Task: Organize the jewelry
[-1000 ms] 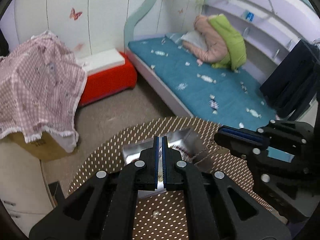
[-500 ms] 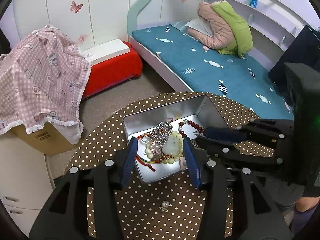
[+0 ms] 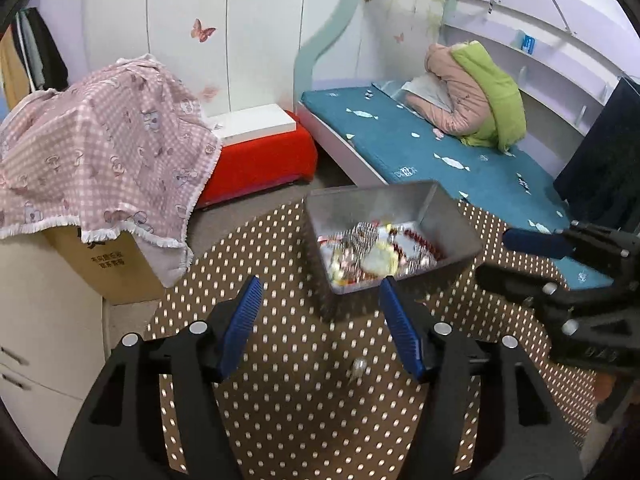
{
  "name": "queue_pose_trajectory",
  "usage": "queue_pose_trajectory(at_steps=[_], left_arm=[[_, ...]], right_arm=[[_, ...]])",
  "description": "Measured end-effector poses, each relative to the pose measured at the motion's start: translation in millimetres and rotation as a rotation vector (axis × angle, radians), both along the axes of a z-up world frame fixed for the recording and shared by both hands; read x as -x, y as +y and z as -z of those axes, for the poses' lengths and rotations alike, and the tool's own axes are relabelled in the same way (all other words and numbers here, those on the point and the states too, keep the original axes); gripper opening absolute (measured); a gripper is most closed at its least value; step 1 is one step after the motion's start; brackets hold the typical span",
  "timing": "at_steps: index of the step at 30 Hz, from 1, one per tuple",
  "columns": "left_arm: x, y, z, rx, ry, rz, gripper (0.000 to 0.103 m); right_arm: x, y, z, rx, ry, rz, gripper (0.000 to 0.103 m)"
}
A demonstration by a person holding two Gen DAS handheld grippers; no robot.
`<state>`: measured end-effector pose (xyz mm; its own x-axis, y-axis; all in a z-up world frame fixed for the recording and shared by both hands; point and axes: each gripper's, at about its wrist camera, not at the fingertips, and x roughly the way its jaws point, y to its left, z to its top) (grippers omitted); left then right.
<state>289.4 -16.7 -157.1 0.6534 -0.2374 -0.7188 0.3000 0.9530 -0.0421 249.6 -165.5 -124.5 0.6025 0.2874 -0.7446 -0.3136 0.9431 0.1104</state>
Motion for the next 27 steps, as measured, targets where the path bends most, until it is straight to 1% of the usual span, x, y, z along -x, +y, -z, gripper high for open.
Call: queue_pose_trajectory(at_steps=[4,8,11,12,13,16,17,19,21,24,27], left_arm=[[17,2,23,0.012,-0.008,0.014,0.063],[24,3,48,0.028,0.029,0.026,0.063],[28,0,60,0.013,0.043,0.038,0.062],[27,-1,63,0.014,0.051,0.042,0.06],[28,-3,67,0.017,0.061,0.047,0.054],[27,-7,74,0.015,0.081,0.057,0.046],[27,-9,76,0.008,0.084,0.063,0.045],[24,-12,81,0.005,0.097,0.073,0.036],[23,-15,81,-0.007,0.091,0.078,0.034],[22,-18,82,-0.024,0.088,0.086,0.018],[21,-18,83,-0.022,0.088,0.096,0.017]], right_arm=[[11,-2,11,-0.009,0.008,-0.001,0.054],[15,-6,21,-0.014,0.027,0.01,0.055],[15,-9,28,-0.024,0.047,0.018,0.055],[15,-9,30,-0.024,0.049,0.02,0.055],[15,-9,31,-0.026,0.051,0.022,0.055],[15,-8,33,-0.034,0.058,0.022,0.056],[15,-8,34,-0.035,0.058,0.022,0.057],[15,-9,34,-0.039,0.062,0.021,0.057],[14,-10,33,-0.043,0.059,0.024,0.058],[12,-13,31,-0.044,0.055,0.027,0.058],[8,-16,31,-0.05,0.057,0.034,0.059]])
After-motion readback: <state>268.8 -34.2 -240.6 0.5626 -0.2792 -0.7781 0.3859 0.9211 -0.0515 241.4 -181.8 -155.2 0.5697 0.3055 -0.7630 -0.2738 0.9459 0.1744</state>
